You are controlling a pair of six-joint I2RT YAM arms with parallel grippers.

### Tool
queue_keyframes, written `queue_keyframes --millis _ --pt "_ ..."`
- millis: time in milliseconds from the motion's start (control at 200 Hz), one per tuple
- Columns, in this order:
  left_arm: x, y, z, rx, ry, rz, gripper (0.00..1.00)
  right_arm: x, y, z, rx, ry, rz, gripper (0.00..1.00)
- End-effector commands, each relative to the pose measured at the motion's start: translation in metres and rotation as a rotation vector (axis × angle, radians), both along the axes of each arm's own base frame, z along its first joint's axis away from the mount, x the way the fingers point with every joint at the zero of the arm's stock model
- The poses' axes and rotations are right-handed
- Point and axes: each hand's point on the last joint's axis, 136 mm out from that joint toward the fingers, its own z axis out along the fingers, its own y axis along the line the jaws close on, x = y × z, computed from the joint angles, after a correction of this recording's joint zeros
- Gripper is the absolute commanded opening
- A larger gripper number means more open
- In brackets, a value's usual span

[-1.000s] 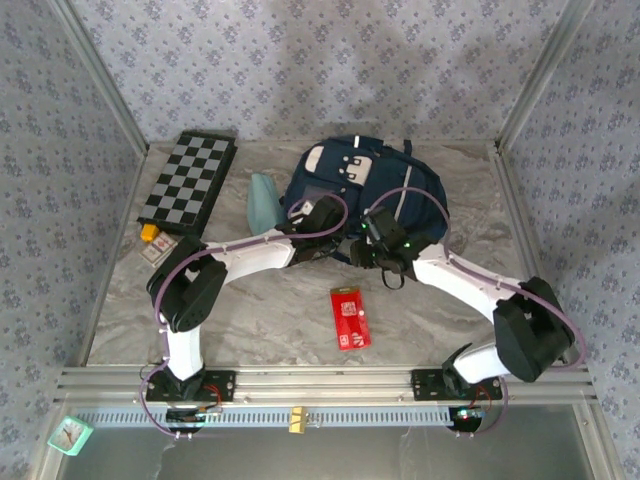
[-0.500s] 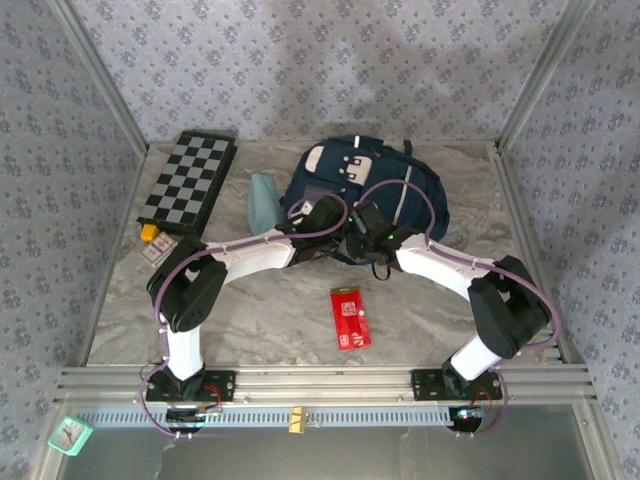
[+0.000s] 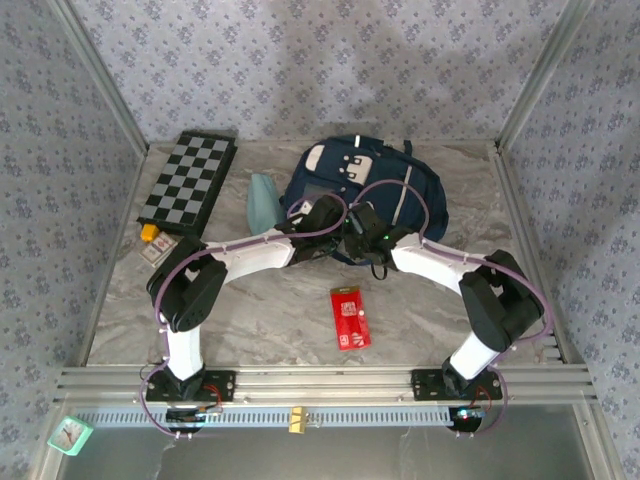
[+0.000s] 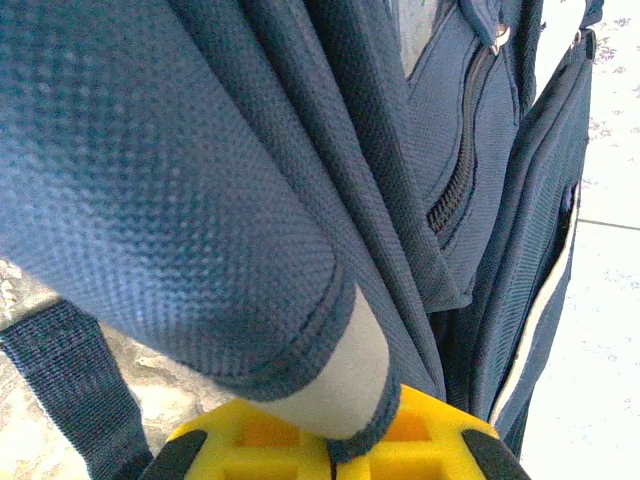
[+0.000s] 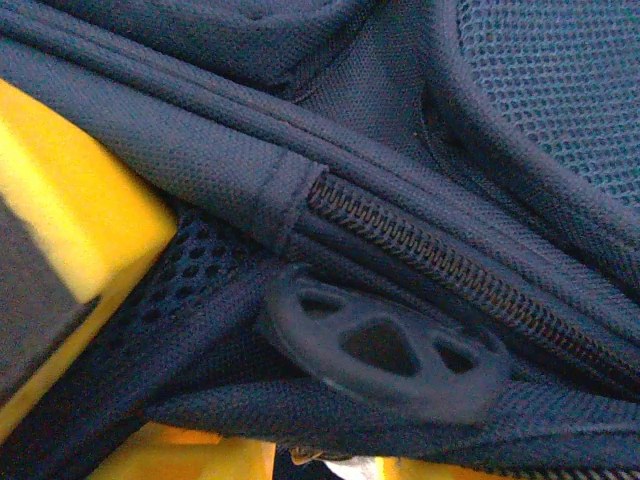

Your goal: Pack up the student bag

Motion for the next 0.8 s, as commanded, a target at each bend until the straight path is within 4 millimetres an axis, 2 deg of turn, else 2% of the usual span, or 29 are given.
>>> queue_keyframes --millis 0,325,545,695,795 --pt "-0.004 -0.039 0.054 -0.179 -0.066 -0.078 0.00 0.021 0.001 0.010 -0.022 -0.097 -0.022 0.29" --pt "-0.003 -0.039 0.052 -0.178 -0.070 -0.072 0.00 0.016 -0.006 0.013 -0.028 -0.108 -0.036 0.15" --pt "-0.001 -0.031 0.051 -0.151 -0.078 -0.061 0.00 0.002 -0.013 0.016 -0.010 -0.086 -0.049 0.05" --pt "0.001 -0.016 0.048 -0.120 -0.085 -0.042 0.00 -0.015 -0.033 0.016 -0.015 -0.056 -0.089 0.00" --pt "0.005 -0.007 0.045 -0.105 -0.086 -0.031 0.00 -0.028 -0.047 0.014 -0.012 -0.021 -0.110 0.00"
